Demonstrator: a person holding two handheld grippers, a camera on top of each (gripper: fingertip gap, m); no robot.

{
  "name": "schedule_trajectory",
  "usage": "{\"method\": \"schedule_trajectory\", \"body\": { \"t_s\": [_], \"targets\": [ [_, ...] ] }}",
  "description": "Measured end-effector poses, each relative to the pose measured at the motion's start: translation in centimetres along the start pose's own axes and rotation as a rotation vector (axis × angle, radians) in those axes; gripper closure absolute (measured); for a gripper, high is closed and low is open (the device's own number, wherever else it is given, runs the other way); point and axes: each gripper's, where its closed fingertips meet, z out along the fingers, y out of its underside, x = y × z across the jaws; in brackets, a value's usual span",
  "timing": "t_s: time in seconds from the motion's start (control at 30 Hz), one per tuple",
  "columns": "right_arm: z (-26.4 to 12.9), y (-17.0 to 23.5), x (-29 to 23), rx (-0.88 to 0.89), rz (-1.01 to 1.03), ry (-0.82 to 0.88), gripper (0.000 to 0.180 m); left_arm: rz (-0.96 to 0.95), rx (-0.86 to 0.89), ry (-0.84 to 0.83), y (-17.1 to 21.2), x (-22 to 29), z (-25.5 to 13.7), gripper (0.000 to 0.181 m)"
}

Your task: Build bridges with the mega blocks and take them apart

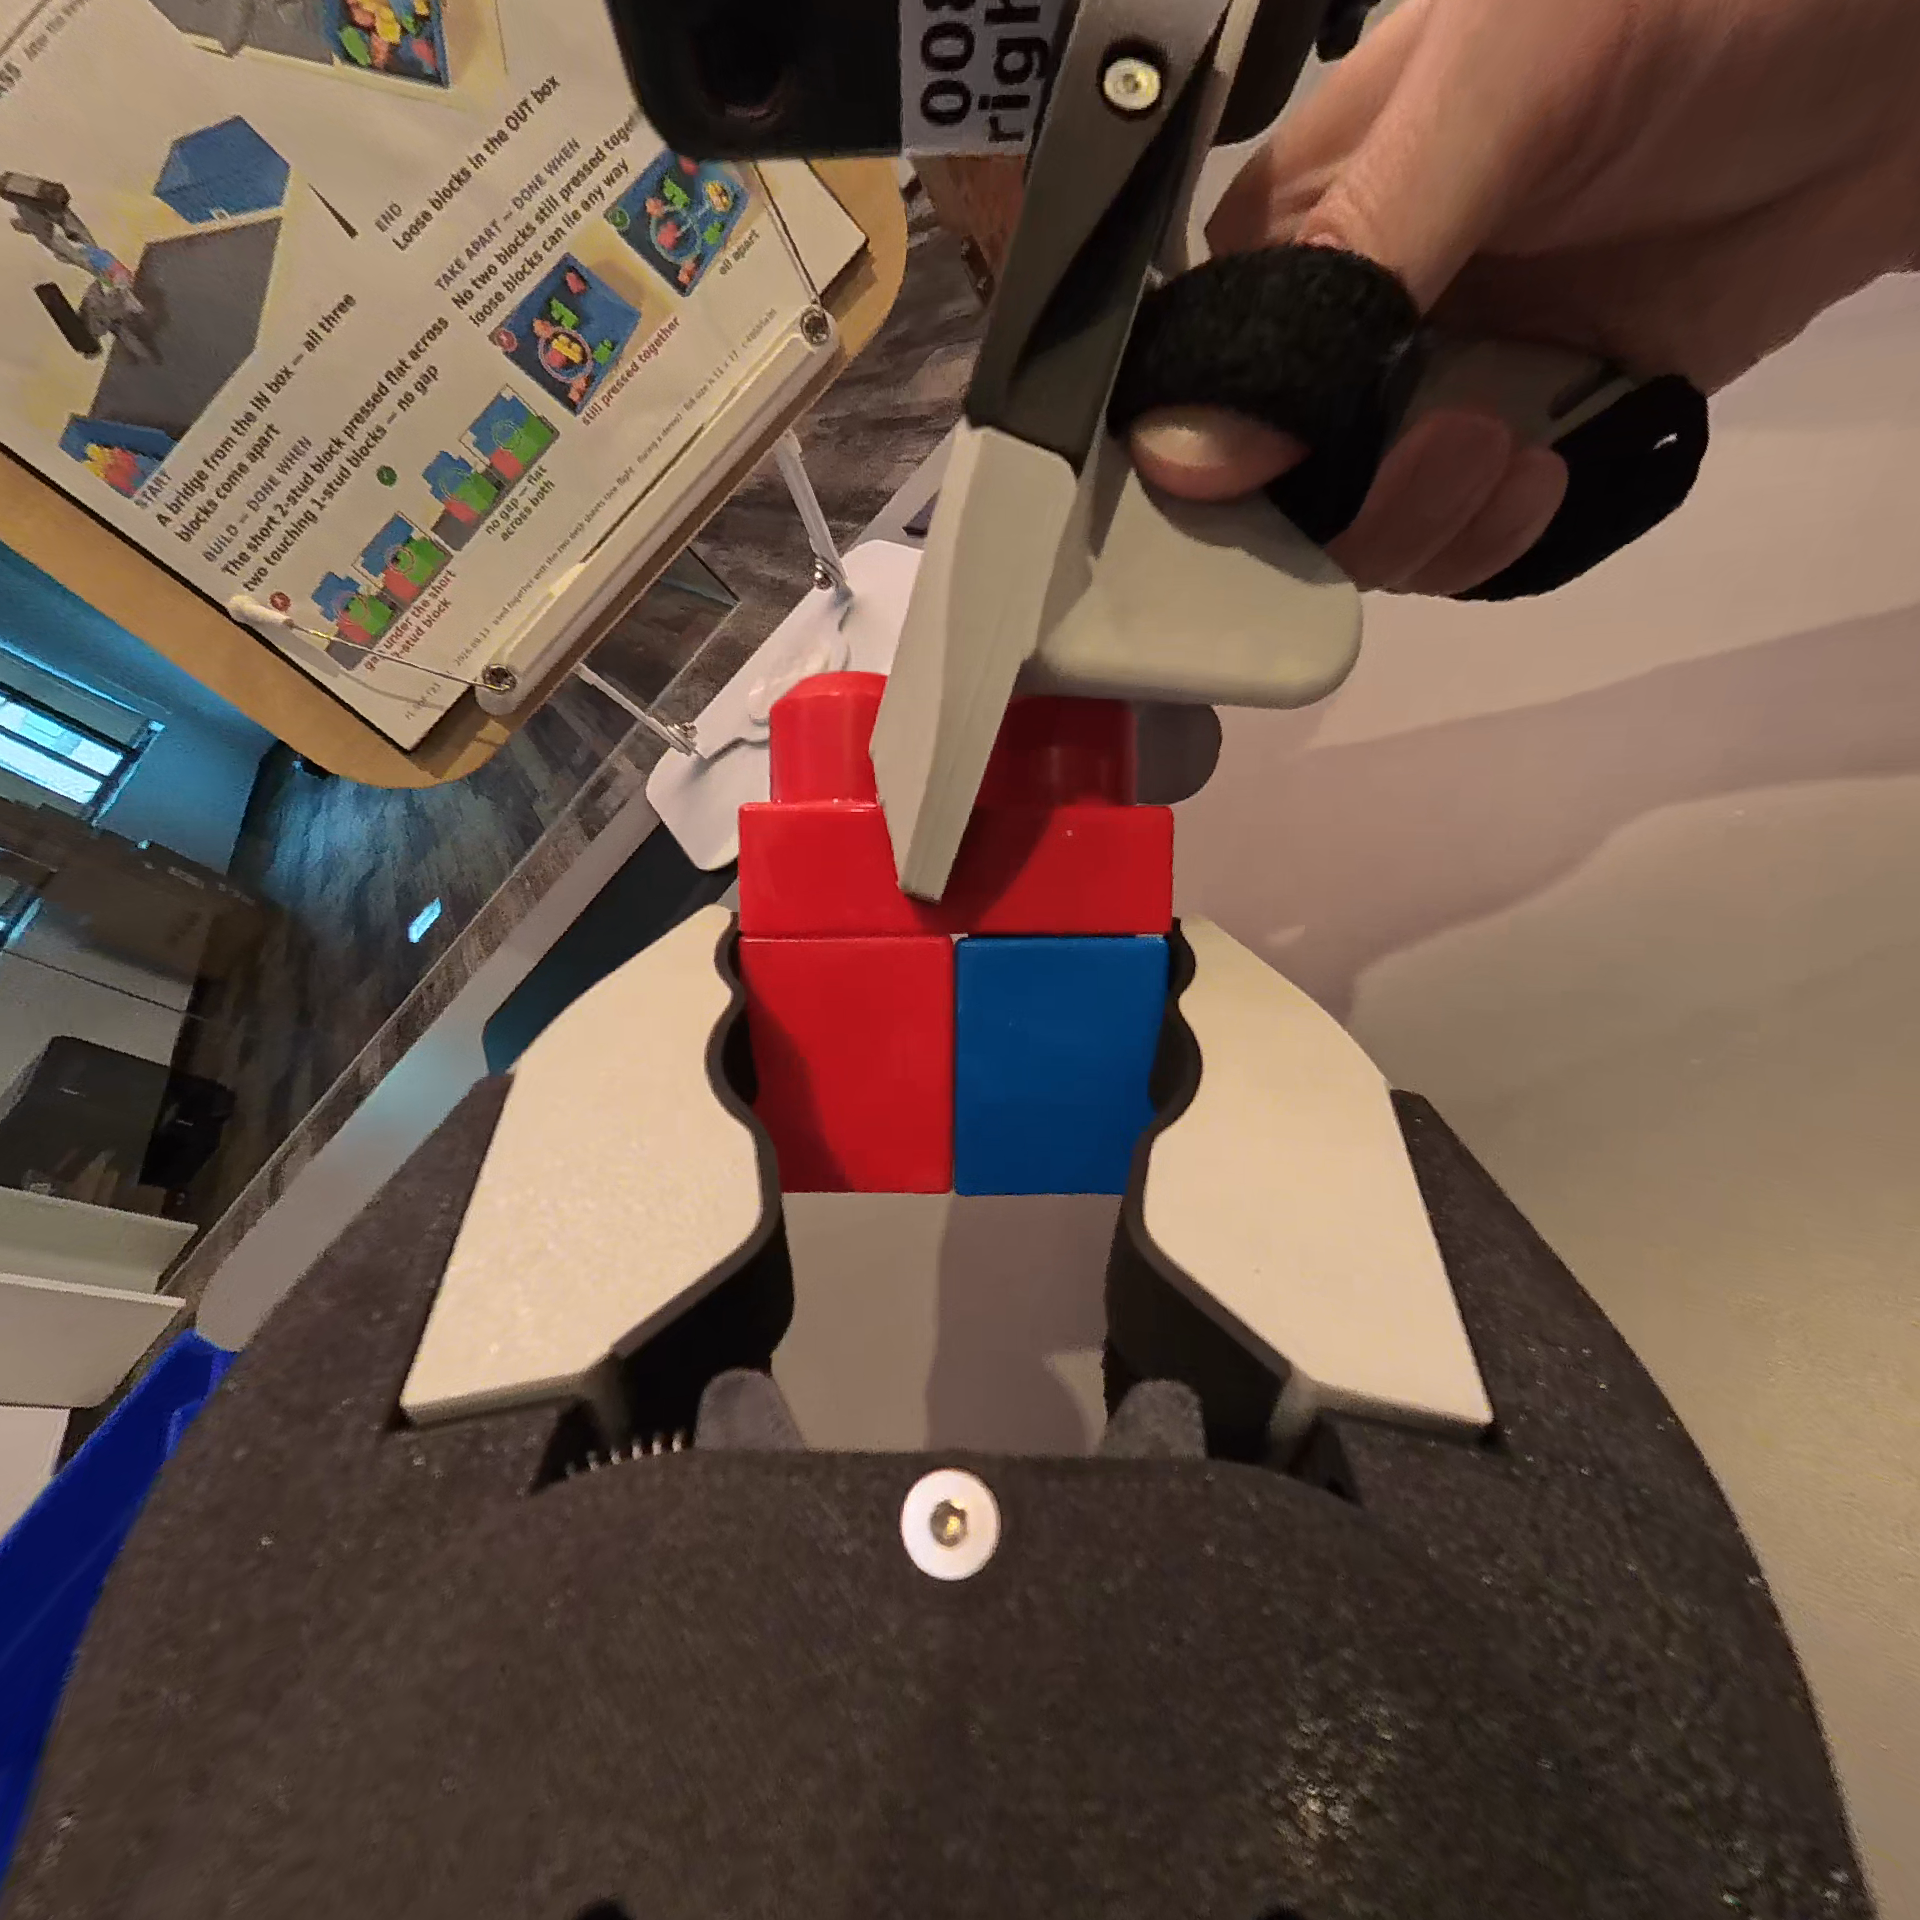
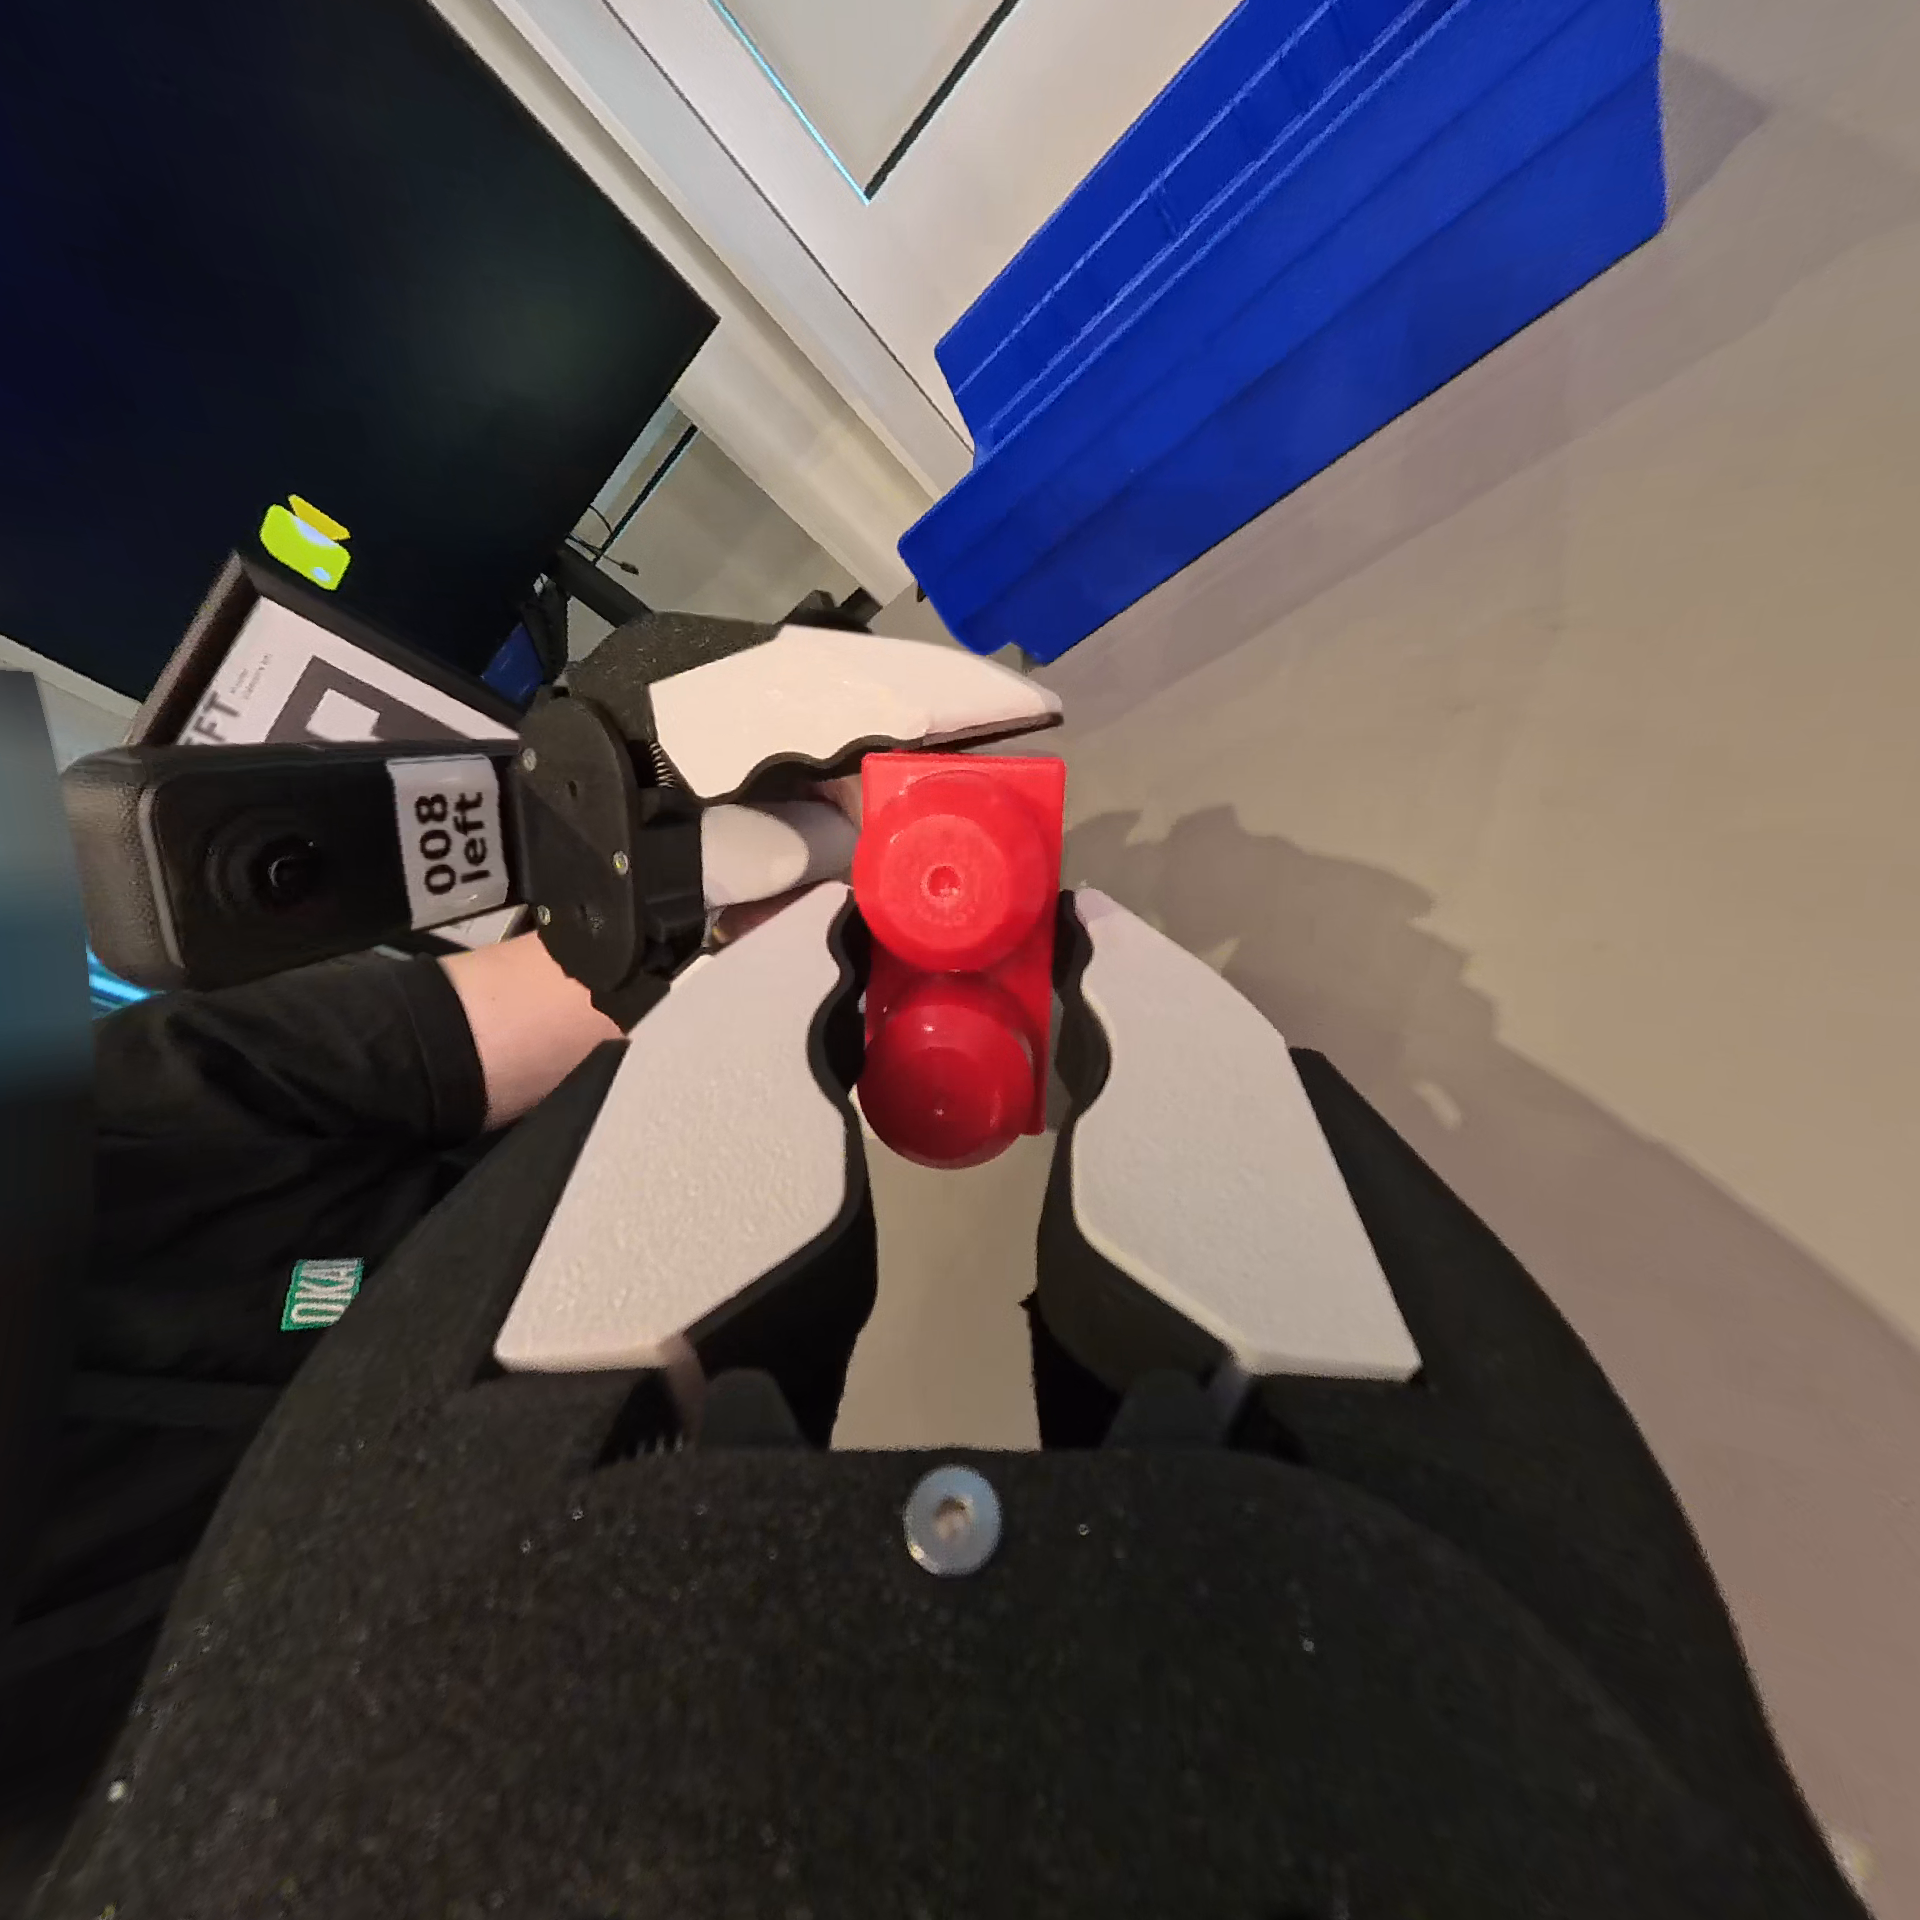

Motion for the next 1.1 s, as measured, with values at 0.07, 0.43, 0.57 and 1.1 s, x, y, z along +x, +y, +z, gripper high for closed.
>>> {"method": "schedule_trajectory", "body": {
  "t_s": [0.07,0.43,0.57,1.1],
  "targets": [
    [-0.4,-0.3,0.1,0.004,-0.002,0.011,0.145,-0.007,0.009,0.011,-0.3,-0.1,0.3,0.106],
    [-2.7,-1.2,1.9,0.124,0.078,-0.052,0.146,-0.242,-0.009,0.069,1.3,-1.3,-0.3,0.092],
    [-4.1,-1.7,0.9,0.184,-0.052,-0.156,0.146,-0.654,0.082,0.385,1.3,0.1,-0.7,0.093],
    [-1.3,0.5,-3.5,0.120,-0.683,-0.141,0.146,-0.703,0.487,0.601,-2.9,0.2,-4.0,0.144]
  ]
}}
